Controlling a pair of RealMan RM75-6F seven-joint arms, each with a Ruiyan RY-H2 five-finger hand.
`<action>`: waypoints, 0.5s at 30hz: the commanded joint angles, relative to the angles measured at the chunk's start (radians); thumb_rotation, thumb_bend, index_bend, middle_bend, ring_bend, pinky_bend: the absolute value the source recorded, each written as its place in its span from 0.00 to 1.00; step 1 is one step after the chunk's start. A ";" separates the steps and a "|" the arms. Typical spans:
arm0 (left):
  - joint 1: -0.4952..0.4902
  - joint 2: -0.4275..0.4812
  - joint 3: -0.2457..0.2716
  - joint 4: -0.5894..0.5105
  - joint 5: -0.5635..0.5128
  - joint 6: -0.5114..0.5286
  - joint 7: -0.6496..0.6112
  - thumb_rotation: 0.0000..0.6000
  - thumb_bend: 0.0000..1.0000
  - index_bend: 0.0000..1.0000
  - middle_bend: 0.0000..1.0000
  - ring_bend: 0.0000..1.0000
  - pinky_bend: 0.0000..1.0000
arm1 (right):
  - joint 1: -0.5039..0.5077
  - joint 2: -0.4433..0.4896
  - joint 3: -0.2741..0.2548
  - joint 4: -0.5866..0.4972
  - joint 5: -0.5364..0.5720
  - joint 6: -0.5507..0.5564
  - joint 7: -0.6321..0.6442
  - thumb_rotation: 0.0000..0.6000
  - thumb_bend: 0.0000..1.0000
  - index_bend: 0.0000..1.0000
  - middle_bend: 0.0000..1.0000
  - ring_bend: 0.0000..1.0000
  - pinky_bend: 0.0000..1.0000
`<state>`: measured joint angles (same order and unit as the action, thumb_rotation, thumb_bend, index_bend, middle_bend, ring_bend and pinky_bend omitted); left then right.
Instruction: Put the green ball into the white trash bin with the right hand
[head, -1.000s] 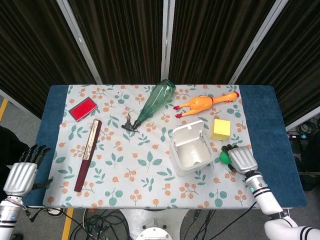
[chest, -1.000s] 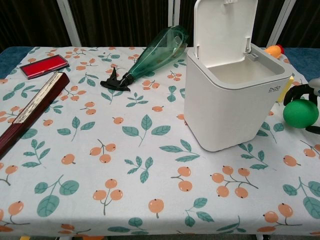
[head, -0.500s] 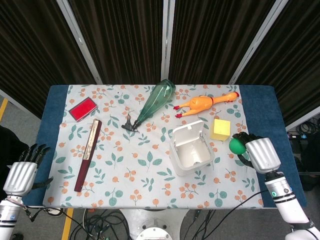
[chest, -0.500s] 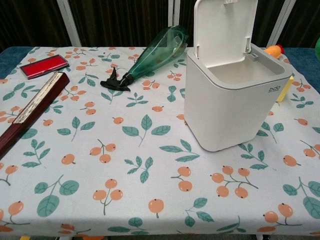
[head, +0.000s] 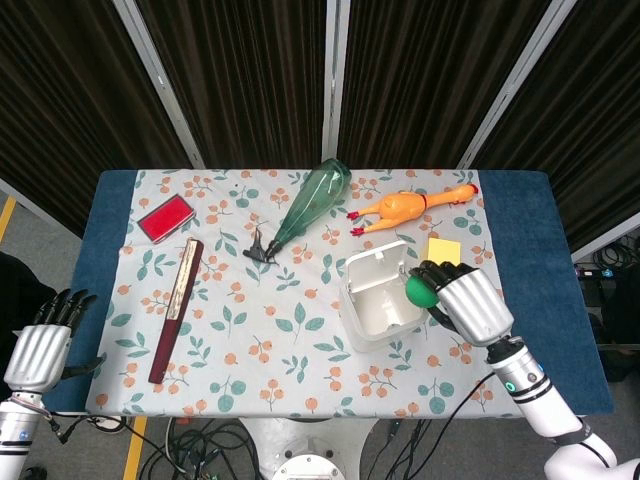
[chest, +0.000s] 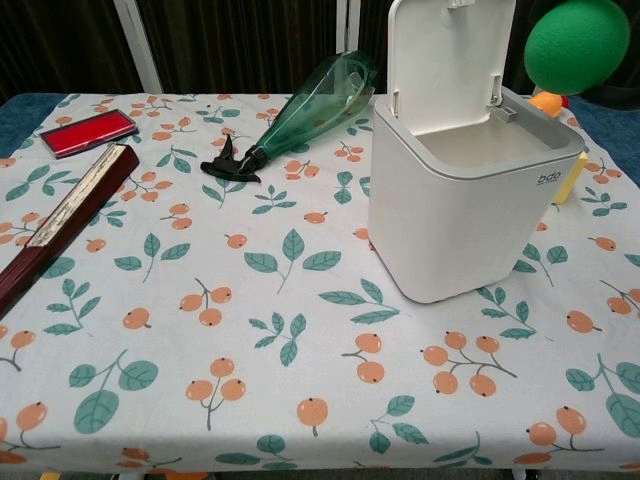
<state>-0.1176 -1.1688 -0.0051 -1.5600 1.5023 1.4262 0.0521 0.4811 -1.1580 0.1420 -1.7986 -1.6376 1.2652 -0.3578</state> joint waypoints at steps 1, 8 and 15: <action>0.001 -0.002 0.000 0.004 0.001 0.002 -0.003 1.00 0.02 0.14 0.09 0.02 0.16 | 0.024 -0.022 0.006 -0.011 0.007 -0.035 -0.028 1.00 0.25 0.47 0.43 0.41 0.61; 0.003 -0.003 -0.001 0.011 -0.001 0.003 -0.010 1.00 0.02 0.14 0.09 0.02 0.16 | 0.059 -0.027 0.001 -0.015 0.058 -0.119 0.000 1.00 0.10 0.07 0.10 0.06 0.29; 0.001 -0.002 -0.001 0.013 -0.001 0.000 -0.012 1.00 0.02 0.14 0.09 0.02 0.16 | 0.053 -0.003 -0.012 -0.019 0.047 -0.107 0.046 1.00 0.01 0.00 0.02 0.00 0.19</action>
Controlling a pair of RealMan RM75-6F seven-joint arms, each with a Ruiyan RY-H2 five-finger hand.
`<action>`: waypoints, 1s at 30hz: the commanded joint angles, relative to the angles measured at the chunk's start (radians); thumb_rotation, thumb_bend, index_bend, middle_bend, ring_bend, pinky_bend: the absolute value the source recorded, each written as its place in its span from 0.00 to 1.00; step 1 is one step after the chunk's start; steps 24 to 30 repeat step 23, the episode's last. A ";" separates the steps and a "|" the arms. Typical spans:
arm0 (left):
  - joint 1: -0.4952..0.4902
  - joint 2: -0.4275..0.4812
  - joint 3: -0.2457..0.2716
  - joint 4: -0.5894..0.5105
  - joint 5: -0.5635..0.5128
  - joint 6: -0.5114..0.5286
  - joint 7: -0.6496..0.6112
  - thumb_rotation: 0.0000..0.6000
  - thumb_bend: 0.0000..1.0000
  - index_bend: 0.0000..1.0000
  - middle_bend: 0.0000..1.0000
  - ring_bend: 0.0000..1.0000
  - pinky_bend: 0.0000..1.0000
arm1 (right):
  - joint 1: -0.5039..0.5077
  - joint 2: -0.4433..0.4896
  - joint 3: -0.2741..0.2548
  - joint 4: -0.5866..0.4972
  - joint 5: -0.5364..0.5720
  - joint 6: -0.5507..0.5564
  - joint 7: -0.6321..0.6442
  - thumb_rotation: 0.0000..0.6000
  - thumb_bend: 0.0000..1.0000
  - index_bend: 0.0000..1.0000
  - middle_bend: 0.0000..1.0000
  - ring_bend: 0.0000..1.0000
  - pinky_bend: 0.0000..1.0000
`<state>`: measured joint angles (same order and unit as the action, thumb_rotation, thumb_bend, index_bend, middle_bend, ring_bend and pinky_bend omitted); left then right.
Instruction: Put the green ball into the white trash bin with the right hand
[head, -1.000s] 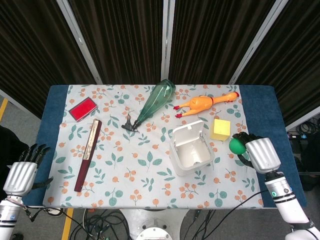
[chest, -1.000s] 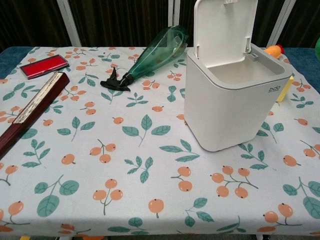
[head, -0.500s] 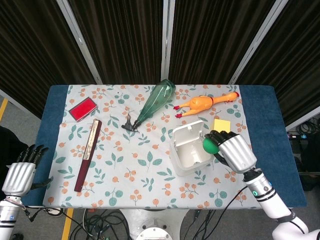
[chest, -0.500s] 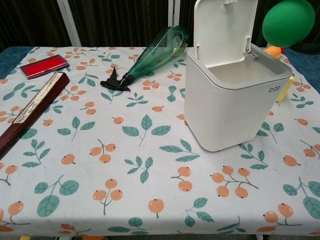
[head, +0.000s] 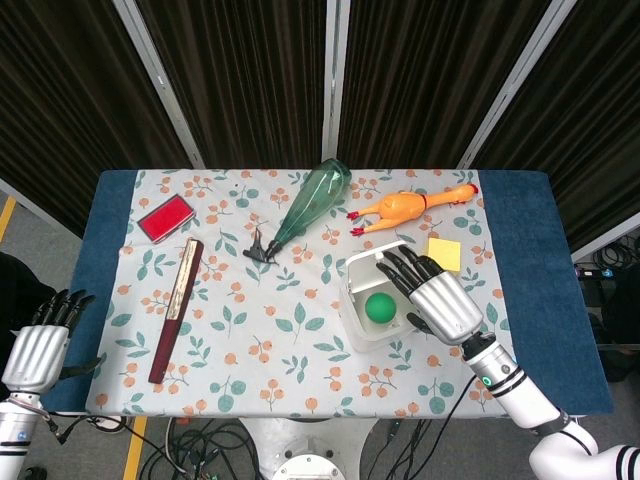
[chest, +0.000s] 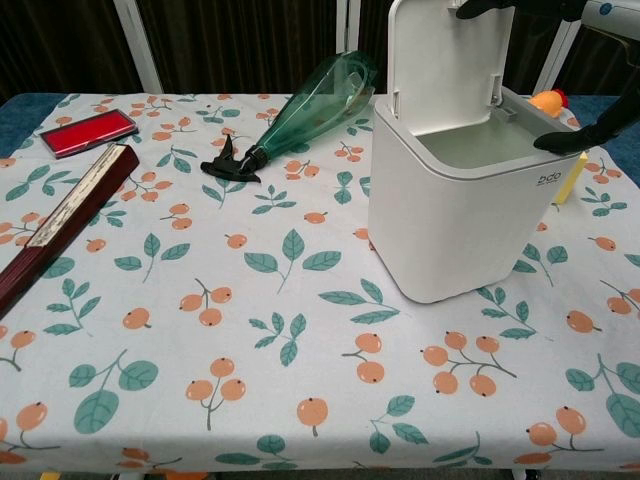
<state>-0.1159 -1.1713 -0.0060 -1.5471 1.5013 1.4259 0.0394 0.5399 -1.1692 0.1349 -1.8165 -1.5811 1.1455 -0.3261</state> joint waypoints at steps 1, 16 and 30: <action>0.000 0.000 -0.001 -0.001 0.000 0.001 0.001 1.00 0.02 0.14 0.09 0.02 0.16 | -0.010 0.014 -0.007 -0.002 -0.015 0.021 0.020 1.00 0.01 0.00 0.02 0.00 0.19; 0.002 0.006 -0.004 -0.013 0.009 0.013 0.003 1.00 0.02 0.14 0.09 0.02 0.16 | -0.335 0.088 -0.100 0.291 -0.037 0.455 0.273 1.00 0.05 0.00 0.07 0.00 0.19; 0.006 0.010 -0.011 -0.022 0.021 0.042 0.013 1.00 0.02 0.14 0.09 0.02 0.16 | -0.438 0.059 -0.092 0.467 0.118 0.457 0.387 1.00 0.07 0.00 0.00 0.00 0.05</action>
